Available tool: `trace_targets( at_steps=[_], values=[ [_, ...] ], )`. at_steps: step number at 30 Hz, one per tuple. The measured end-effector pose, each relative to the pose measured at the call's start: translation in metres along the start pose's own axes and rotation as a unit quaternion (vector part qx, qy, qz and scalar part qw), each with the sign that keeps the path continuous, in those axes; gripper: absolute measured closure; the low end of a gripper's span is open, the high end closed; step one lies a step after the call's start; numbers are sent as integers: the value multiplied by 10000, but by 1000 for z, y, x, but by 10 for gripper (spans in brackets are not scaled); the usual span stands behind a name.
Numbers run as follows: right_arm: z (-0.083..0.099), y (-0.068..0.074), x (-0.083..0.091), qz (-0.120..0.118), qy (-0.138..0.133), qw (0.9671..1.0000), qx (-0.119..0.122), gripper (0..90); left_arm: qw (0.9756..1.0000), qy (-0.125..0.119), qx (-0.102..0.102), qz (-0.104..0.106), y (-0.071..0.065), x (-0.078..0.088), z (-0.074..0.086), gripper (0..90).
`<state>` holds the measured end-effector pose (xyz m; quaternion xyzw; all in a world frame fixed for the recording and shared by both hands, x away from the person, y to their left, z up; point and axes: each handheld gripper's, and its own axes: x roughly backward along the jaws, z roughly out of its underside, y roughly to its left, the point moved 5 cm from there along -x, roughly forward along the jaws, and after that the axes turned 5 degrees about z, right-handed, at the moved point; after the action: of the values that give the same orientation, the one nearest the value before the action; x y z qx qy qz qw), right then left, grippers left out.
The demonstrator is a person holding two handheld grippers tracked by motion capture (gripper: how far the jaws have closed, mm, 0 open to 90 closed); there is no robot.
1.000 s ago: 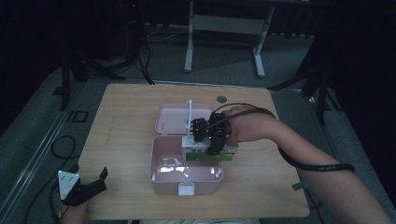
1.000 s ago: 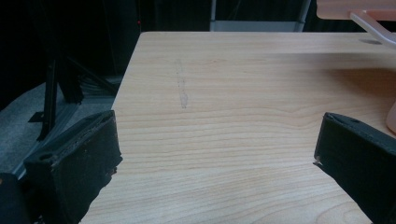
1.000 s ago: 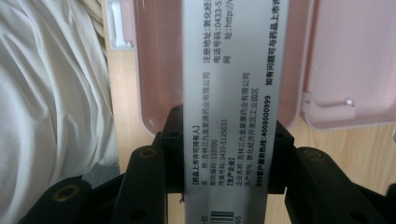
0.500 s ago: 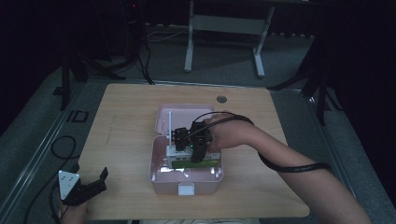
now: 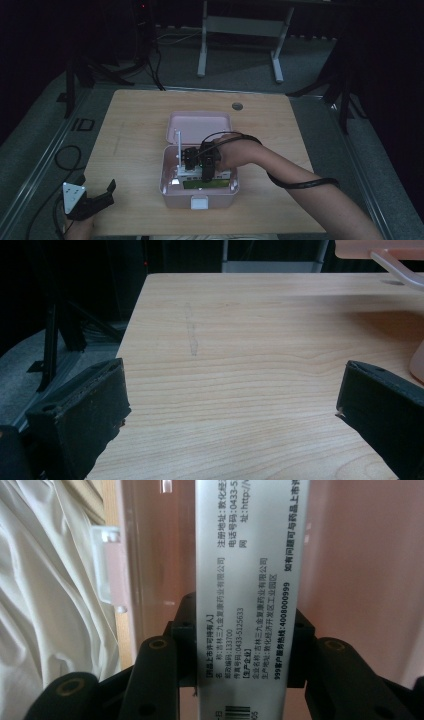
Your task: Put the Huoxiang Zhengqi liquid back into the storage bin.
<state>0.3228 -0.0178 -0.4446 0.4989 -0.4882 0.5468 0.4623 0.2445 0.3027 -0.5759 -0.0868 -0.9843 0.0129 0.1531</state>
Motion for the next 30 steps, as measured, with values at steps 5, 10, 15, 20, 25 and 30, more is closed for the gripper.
trace_targets(
  at_steps=[5, 10, 15, 20, 25, 30],
  values=[
    [5, 0, -19, -120, -21, 9999, -16, 618, 10000, 4, 1, 1, 0, 0, 0, 4],
    [8, 0, -30, -247, -82, 9996, -54, 617, 10000, 3, 2, -3, 0, 0, 0, 4],
    [11, 0, -40, -269, -81, 9996, -46, 617, 10000, 16, -5, 1, 0, 0, 0, 4],
    [13, -1, -55, -316, -65, 9995, -42, 617, 10000, 14, -4, 5, 0, 0, 0, 4],
    [15, -2, -66, -357, -5, 9994, -42, 615, 10000, 11, 4, 22, 0, 0, 0, 4],
    [16, -2, -72, -368, -26, 9993, -38, 613, 10000, 16, -6, 20, 0, 0, 0, 4]
  ],
)
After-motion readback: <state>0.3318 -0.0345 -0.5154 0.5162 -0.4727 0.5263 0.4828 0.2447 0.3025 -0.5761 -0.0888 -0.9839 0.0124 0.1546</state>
